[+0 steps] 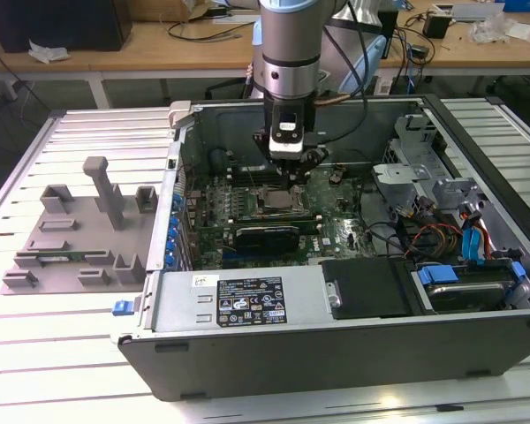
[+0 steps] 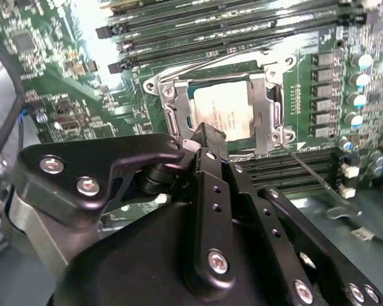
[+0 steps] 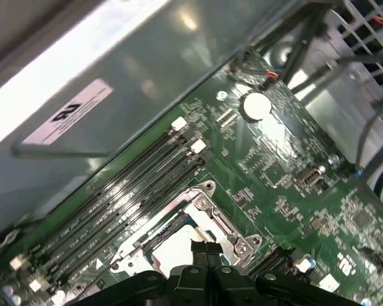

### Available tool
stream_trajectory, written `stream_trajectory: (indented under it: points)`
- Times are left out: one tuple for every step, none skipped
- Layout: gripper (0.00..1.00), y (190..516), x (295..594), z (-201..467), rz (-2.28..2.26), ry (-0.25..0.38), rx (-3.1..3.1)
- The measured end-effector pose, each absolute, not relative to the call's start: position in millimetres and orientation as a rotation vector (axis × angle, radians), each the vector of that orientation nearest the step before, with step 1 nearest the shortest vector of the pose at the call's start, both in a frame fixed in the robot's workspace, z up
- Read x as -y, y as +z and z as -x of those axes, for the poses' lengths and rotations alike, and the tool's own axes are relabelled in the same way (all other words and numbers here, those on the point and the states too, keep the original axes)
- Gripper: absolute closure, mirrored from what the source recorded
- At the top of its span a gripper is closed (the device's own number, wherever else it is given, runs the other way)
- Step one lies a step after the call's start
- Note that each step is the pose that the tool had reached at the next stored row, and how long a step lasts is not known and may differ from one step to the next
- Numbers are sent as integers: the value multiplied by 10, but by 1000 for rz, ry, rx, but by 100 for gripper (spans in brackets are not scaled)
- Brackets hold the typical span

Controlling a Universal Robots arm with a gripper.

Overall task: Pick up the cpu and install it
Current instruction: 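Close the cpu cover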

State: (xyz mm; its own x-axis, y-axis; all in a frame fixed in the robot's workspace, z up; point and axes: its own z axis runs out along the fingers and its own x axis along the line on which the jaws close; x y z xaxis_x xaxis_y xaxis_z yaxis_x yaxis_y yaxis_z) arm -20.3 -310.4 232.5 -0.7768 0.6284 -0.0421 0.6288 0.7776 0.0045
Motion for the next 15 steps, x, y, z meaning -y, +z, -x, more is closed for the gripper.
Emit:
stream_trajectory:
  points:
    - [89,2323,3104,203,-985,-14,-2939]
    - [89,2321,3104,203,-906,-13,-2964]
    - [89,2320,3104,203,-853,-12,-2980]
    - [89,2319,3104,203,-815,-11,-2990]
    - [89,2318,3104,203,-789,-10,-2997]
    - [89,2317,3104,203,-745,-10,-3008]
    - [89,2316,3104,203,-719,-9,-3015]
    - [89,2315,3104,203,-688,-9,-3022]
    - [89,2314,3104,203,-649,-8,-3030]
    - [89,2313,3104,203,-622,-8,-3036]
    - [89,2311,3104,203,-583,-7,-3044]
    - [89,2310,3104,203,-557,-7,-3048]
    - [89,2309,3104,203,-506,-6,-3057]
    - [89,2307,3104,203,-477,-6,-3062]
    - [89,2306,3104,203,-447,-6,-3066]
